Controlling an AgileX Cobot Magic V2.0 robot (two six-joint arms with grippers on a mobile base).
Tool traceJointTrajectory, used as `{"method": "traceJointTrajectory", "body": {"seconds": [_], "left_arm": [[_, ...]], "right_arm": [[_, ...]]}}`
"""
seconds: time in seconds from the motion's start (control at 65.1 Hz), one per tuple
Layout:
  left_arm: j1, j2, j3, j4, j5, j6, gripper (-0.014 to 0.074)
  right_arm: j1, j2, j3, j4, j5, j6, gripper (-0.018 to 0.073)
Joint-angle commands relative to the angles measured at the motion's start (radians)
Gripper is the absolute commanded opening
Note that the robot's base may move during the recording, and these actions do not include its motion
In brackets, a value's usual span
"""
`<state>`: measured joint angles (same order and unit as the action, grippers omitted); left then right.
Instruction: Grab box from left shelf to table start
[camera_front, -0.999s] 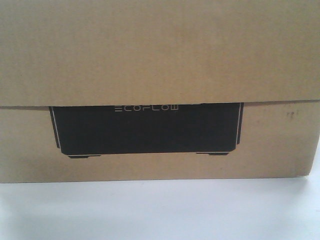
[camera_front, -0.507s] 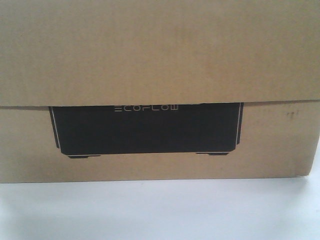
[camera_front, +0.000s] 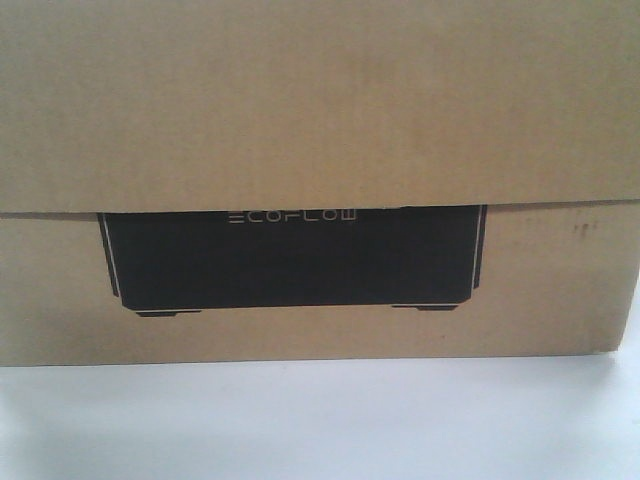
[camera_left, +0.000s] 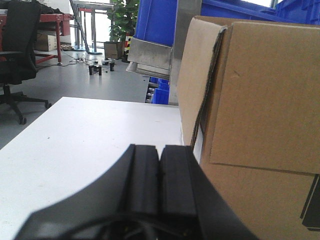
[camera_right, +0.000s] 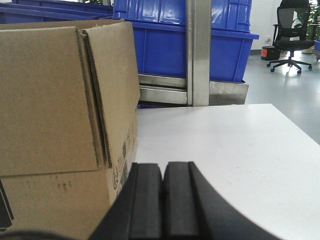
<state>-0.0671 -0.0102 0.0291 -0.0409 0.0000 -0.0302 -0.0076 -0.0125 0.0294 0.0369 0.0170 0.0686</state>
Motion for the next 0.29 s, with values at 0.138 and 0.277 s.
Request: {"method": "traceJointTrajectory", "body": {"seconds": [0.138,0.277], "left_arm": [[-0.001,-0.013,0.0,0.001,-0.093,0.002,-0.0093],[-0.001,-0.013,0.0,0.001,-0.093,0.002,-0.0093]], "right_arm": [[-0.008,-0.011,-0.018,-0.003,-0.085,-0.006,0.005],[-0.008,-0.011,-0.018,-0.003,-0.085,-0.006,0.005]]}}
